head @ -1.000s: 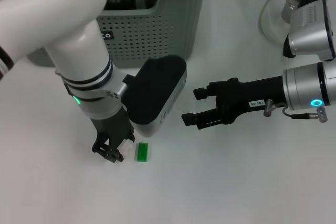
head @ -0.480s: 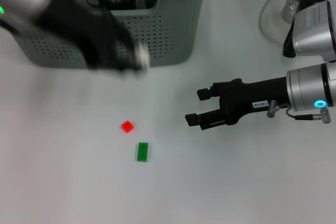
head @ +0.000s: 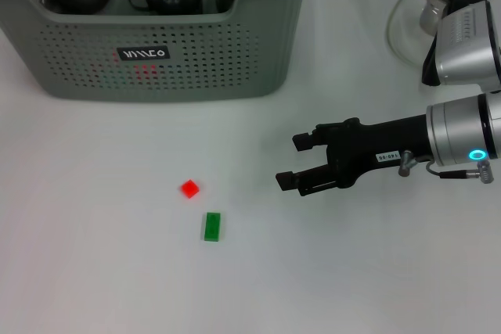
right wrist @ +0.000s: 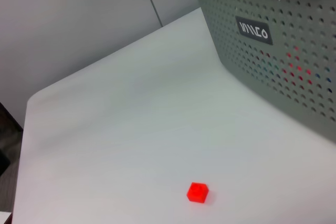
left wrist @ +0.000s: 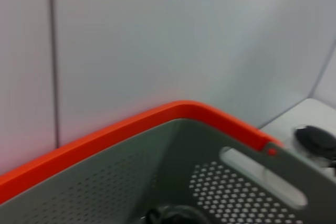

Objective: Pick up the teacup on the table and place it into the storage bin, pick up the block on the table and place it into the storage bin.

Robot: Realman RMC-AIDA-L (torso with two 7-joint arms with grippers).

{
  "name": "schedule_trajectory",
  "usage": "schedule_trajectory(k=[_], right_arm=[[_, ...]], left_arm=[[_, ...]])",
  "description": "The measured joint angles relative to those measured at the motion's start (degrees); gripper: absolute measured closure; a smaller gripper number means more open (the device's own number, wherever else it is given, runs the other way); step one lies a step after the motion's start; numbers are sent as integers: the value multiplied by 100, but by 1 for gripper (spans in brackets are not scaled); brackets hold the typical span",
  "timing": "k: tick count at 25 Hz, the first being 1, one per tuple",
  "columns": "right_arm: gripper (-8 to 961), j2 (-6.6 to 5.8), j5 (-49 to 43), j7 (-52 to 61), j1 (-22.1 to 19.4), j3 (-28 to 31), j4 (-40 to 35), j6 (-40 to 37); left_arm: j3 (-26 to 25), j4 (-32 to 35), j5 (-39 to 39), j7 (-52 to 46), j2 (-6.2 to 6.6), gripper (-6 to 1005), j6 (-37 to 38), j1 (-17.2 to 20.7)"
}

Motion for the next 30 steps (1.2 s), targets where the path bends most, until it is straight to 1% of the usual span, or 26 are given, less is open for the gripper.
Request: schedule_trajectory(k=[3, 4, 6, 7, 10, 11, 12, 13, 14, 15, 16, 18, 19, 20, 21, 22, 23, 24, 25, 26, 27, 28, 30], right_arm=[[40, 0, 0, 6, -23, -2, -3, -7], [40, -4, 0, 11, -31, -3, -5, -9], [40, -9, 0, 17, -37, -4, -7, -21], [40, -11, 0, 17, -40, -4, -7, -26], [40, -12, 0, 18, -40, 6, -4, -29], [41, -13, 0, 18, -40, 13, -3, -24], [41, -13, 0, 18, -40, 25, -3, -9], [41, -14, 1, 21, -38, 34, -2, 6], [41, -14, 1, 27, -39, 37, -1, 17], [41, -14, 1, 27, -39, 37, -1, 17], [41, -13, 0, 31, -38, 36, -1, 22], [41, -13, 0, 41, -42, 40, 0, 35], [40, -13, 1, 44, -44, 50, 0, 37], [40, -13, 0, 45, -47, 66, 1, 43], [40, -12, 0, 45, -50, 89, 1, 51], [39, -9, 0, 45, -51, 112, 1, 62], [39, -7, 0, 44, -53, 132, 1, 75], [39, -2, 0, 43, -53, 149, 1, 85], [39, 3, 0, 42, -51, 162, 2, 92], [39, 7, 0, 41, -49, 170, 1, 97], [39, 12, 0, 41, -46, 176, 2, 106], [39, 14, 1, 42, -44, 180, 1, 122], [40, 22, 0, 43, -42, 184, 1, 150]], left_arm=[[240, 66, 104, -83, -72, 473, -249, 25], [342, 196, 177, -154, -109, 464, -250, 29], [365, 344, 170, -163, -125, 395, -99, 33], [380, 455, 146, -155, -137, 361, 54, 39], [400, 990, -181, 381, -257, 257, 1252, 67], [420, 1174, -267, 635, -333, 222, 1693, 69], [470, 1365, -279, 866, -439, 187, 2057, 79], [709, 1728, -241, 1218, -654, 152, 2526, 160], [966, 1932, -215, 1367, -758, 117, 2599, 264], [966, 1932, -215, 1367, -758, 82, 2599, 264], [1317, 2124, -191, 1501, -858, 47, 2623, 413], [2069, 2453, -130, 1632, -993, 47, 2532, 727], [2526, 2607, -47, 1645, -1073, 48, 2436, 899], [2918, 2754, 129, 1664, -1180, 48, 2317, 1026], [2918, 2754, 129, 1664, -1180, 48, 2317, 1026], [3375, 2903, 477, 1701, -1371, 48, 2141, 1161], [3655, 2942, 873, 1756, -1543, 48, 1966, 1222], [3822, 2935, 1135, 1793, -1648, 49, 1843, 1249], [4017, 2883, 1340, 1819, -1715, 49, 1729, 1265], [4440, 2742, 1693, 1844, -1795, 49, 1436, 1309], [4497, 2712, 1744, 1845, -1803, 49, 1382, 1316], [4798, 2589, 1881, 1837, -1807, 49, 1161, 1345], [5182, 2381, 2059, 1794, -1797, 50, 822, 1339]])
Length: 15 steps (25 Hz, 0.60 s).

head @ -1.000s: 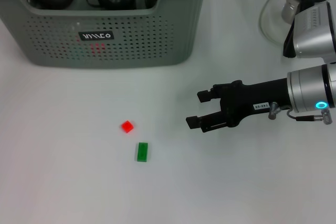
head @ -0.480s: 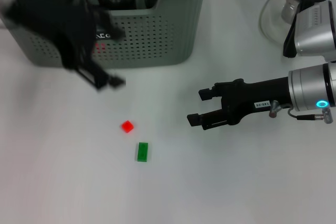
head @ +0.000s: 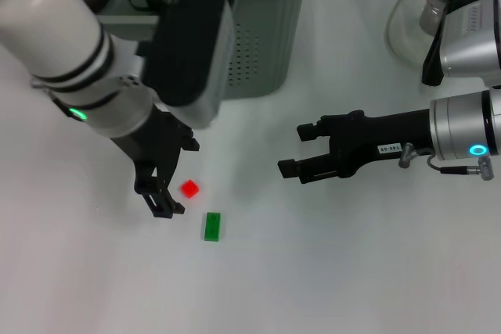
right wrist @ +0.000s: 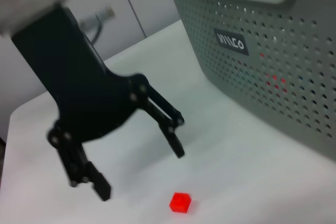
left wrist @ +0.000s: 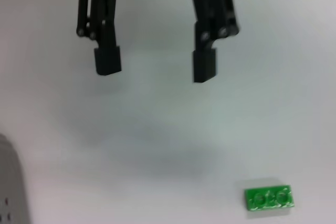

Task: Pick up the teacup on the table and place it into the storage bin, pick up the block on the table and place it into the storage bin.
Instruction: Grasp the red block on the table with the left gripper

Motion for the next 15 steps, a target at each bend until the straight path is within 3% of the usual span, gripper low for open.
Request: schedule_trajectory(k=[15], right_arm=[[41, 26, 29, 58, -65, 28, 9, 47]], left_arm=[[598, -1126, 443, -670, -29, 60, -818, -534]])
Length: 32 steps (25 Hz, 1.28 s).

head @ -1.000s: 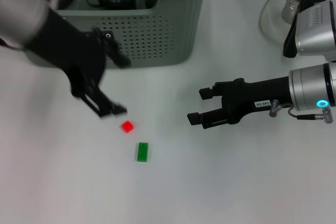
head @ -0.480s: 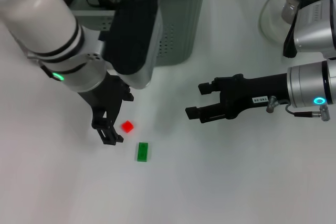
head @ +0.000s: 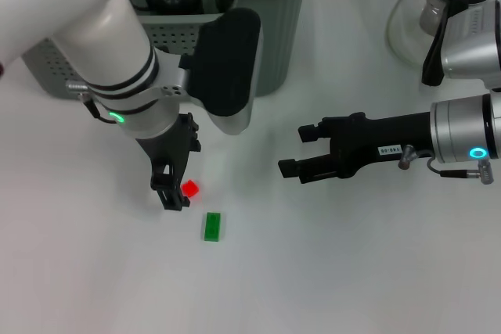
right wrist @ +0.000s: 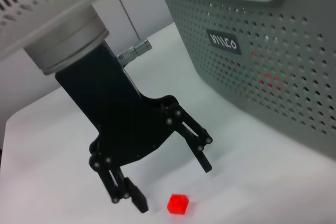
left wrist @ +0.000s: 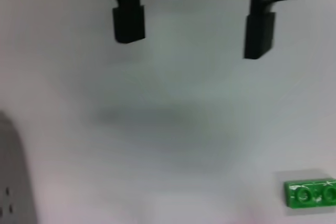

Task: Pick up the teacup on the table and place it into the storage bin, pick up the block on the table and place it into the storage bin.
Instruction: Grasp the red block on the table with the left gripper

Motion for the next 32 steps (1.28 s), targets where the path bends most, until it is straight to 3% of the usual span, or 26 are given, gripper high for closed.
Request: schedule_trajectory(k=[17, 32], right_arm=[[40, 0, -20, -21, -1, 56, -7, -5], [41, 0, -21, -44, -16, 56, -7, 14]], left_arm=[[367, -206, 231, -1136, -10, 281, -147, -103], [598, -292, 165, -1532, -26, 289, -243, -74]])
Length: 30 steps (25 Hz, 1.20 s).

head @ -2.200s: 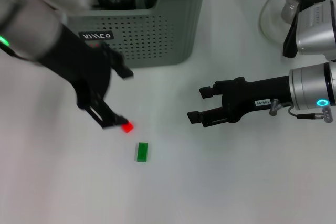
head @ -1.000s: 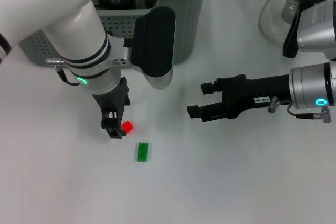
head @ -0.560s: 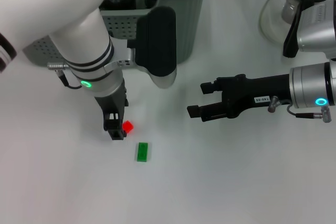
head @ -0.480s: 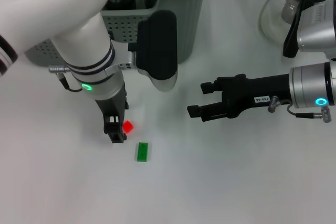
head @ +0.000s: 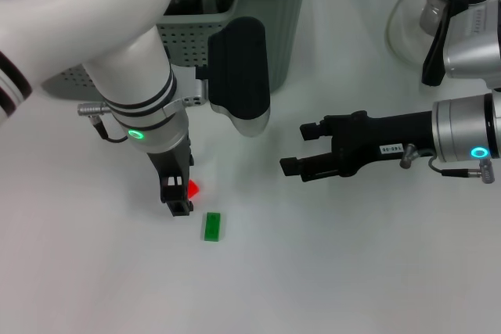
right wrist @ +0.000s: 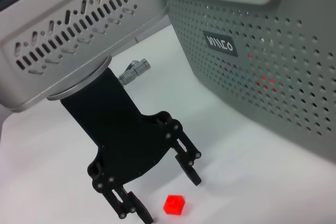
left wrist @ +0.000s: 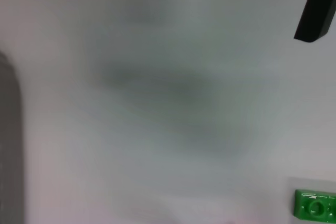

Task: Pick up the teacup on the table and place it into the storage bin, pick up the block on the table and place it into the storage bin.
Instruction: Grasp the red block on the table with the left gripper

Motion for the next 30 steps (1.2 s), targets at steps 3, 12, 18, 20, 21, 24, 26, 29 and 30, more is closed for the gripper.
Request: schedule_trajectory(k=[3, 12, 18, 20, 21, 24, 26, 29, 30], right_arm=[[41, 0, 0, -1, -9, 0, 2, 0], [40, 0, 0, 1, -11, 0, 7, 16], [40, 0, 0, 12, -11, 0, 7, 40], [41, 0, 1, 20, -11, 0, 7, 43], [41, 0, 1, 21, -11, 0, 7, 43], [41, 0, 0, 23, -10, 0, 5, 44], [40, 0, 0, 23, -8, 0, 3, 44], [40, 0, 8, 22, -6, 0, 2, 44], [40, 0, 12, 18, -5, 0, 1, 44]], left_arm=[[95, -23, 0, -23, 0, 293, -22, 1], [179, -111, 2, -71, 0, 374, -112, -45], [200, -200, -3, -45, 0, 560, -229, -50], [201, -202, -3, -38, 0, 610, -229, -50], [202, -202, -3, -36, 0, 611, -229, -50], [208, -202, -3, -33, 0, 613, -229, -50], [209, -199, -2, -33, 0, 615, -221, -53], [200, -195, 0, -58, 1, 638, -192, -84], [196, -192, 0, -68, 3, 659, -181, -94]])
